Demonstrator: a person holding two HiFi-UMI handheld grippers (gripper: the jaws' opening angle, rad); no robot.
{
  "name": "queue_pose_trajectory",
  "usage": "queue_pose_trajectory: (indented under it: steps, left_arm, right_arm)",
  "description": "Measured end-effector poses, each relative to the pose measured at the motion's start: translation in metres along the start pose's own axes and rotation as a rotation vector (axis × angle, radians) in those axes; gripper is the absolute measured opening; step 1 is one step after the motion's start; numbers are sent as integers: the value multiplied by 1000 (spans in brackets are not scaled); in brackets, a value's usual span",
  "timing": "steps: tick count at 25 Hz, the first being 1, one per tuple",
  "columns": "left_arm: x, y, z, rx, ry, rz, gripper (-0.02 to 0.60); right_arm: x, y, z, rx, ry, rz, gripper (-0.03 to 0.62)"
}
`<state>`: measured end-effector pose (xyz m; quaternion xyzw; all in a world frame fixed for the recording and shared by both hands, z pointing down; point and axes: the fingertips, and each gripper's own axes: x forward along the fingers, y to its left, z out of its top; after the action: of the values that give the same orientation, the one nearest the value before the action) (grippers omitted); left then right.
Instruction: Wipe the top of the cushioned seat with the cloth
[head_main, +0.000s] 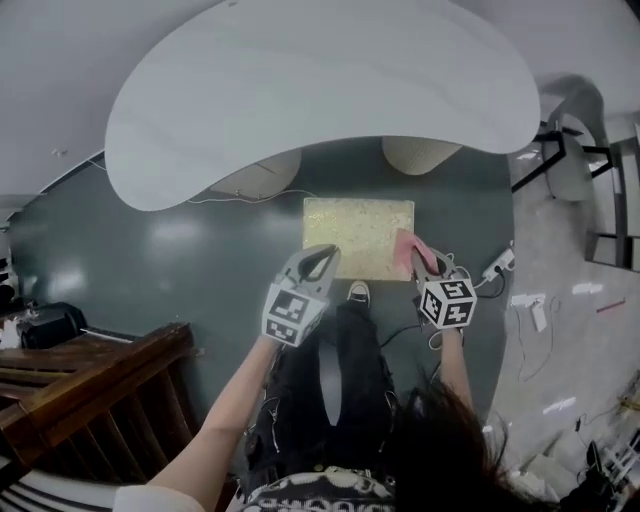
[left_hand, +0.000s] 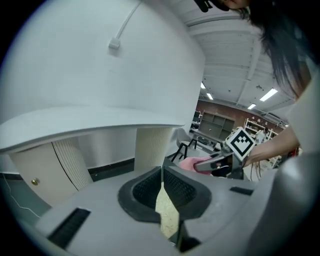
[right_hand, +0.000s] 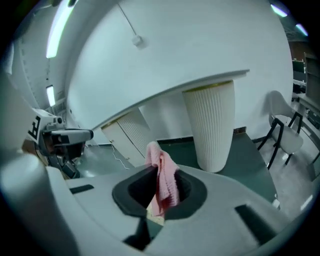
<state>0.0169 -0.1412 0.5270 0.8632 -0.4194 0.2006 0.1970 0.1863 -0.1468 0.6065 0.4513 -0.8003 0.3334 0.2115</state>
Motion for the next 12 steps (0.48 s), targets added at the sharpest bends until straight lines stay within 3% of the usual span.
queue_pose_trajectory:
  steps: [7, 12]
  left_arm:
    - [-54, -6, 70, 10, -93, 76, 15]
    - [-91, -5, 90, 14, -105, 129, 15]
  right_arm:
    - [-46, 68, 98, -36, -152, 100, 15]
    - [-75, 109, 131, -50, -207, 153, 15]
